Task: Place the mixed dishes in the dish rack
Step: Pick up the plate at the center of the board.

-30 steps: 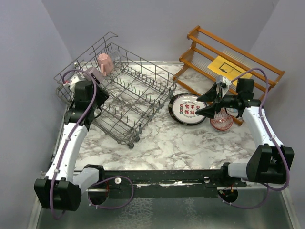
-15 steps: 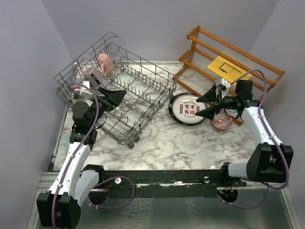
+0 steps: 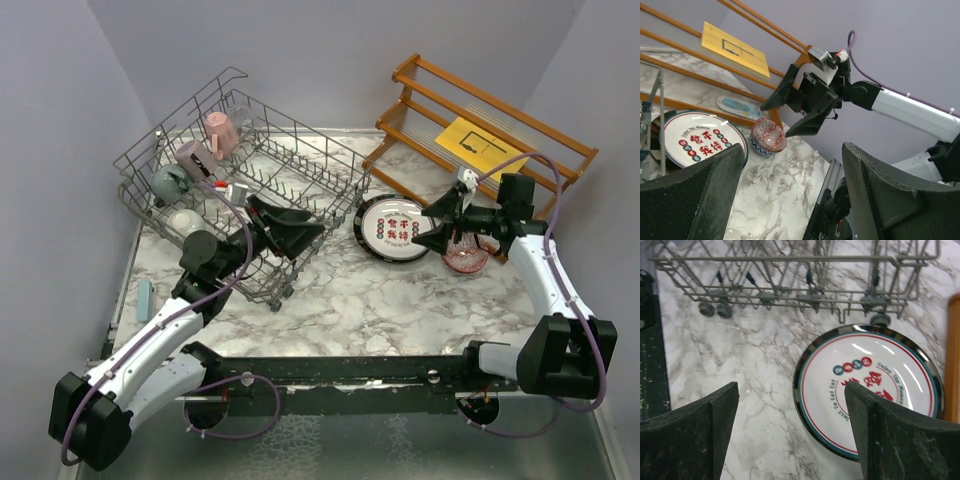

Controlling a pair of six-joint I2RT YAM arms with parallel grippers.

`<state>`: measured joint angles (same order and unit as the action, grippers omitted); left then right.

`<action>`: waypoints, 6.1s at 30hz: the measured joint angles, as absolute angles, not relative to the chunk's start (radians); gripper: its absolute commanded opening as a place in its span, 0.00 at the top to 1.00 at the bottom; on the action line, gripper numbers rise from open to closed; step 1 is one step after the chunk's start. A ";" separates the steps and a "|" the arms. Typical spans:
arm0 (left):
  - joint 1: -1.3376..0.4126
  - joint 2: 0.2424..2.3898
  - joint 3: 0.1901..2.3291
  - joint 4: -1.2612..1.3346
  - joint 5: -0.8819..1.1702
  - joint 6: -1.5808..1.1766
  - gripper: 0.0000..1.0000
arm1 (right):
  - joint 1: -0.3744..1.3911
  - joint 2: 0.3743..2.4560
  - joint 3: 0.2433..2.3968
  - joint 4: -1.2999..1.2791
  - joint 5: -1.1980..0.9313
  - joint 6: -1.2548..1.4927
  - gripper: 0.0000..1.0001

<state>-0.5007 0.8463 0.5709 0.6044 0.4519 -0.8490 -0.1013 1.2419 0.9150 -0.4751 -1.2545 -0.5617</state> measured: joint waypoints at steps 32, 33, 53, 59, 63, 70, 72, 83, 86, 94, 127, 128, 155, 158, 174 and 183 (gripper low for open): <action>-0.701 0.924 0.456 0.753 0.279 -0.760 0.10 | -0.271 1.372 0.981 -0.920 -1.173 -1.338 0.02; -0.701 0.925 0.456 0.753 0.277 -0.764 0.10 | -0.251 1.380 0.981 -0.930 -1.188 -1.382 0.04; -0.701 0.897 0.453 0.730 0.235 -0.798 0.10 | 0.267 1.404 0.793 -0.276 -0.843 -0.965 0.38; -0.701 0.897 0.452 0.725 0.222 -0.798 0.10 | 0.290 1.430 0.778 -0.192 -0.733 -0.890 0.39; -0.701 0.897 0.452 0.725 0.216 -0.798 0.10 | 0.311 1.454 0.773 -0.171 -0.680 -0.875 0.42; -0.701 0.897 0.451 0.725 0.215 -0.798 0.10 | 0.322 1.489 0.773 -0.155 -0.612 -0.862 0.45; -0.701 0.897 0.450 0.724 0.215 -0.798 0.10 | 0.326 1.494 0.773 -0.153 -0.595 -0.860 0.46; -0.701 0.897 0.450 0.725 0.213 -0.798 0.10 | 0.335 1.496 0.750 -0.110 -0.514 -0.878 0.49; -0.701 0.897 0.450 0.725 0.213 -0.798 0.10 | 0.337 1.496 0.741 -0.093 -0.496 -0.897 0.50; -0.701 0.897 0.450 0.725 0.212 -0.798 0.10 | 0.361 1.496 0.715 -0.053 -0.453 -0.968 0.69; -0.701 0.874 0.443 0.723 0.193 -0.799 0.10 | 0.424 1.479 0.626 0.078 -0.308 -1.124 0.99; -0.701 0.872 0.443 0.723 0.193 -0.799 0.10 | 0.424 1.470 0.626 0.077 -0.308 -1.123 0.99; -0.701 0.888 0.481 0.611 0.297 -0.439 0.11 | 0.392 1.192 0.818 -0.565 -0.544 -1.048 0.99; -0.701 0.896 0.482 0.611 0.350 -0.358 0.11 | 0.391 1.190 0.871 -0.643 -0.569 -1.041 0.99; -0.743 1.105 0.638 0.487 0.540 0.225 0.10 | 0.391 1.197 1.069 -0.894 -0.692 -1.063 0.99; -0.750 1.280 0.799 0.302 0.616 0.471 0.14 | 0.391 1.211 1.145 -1.007 -0.780 -1.122 0.99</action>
<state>-0.7498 1.2797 0.7994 0.3023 0.6163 0.4706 0.3912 1.2106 1.1446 -1.0065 -0.7795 -1.1217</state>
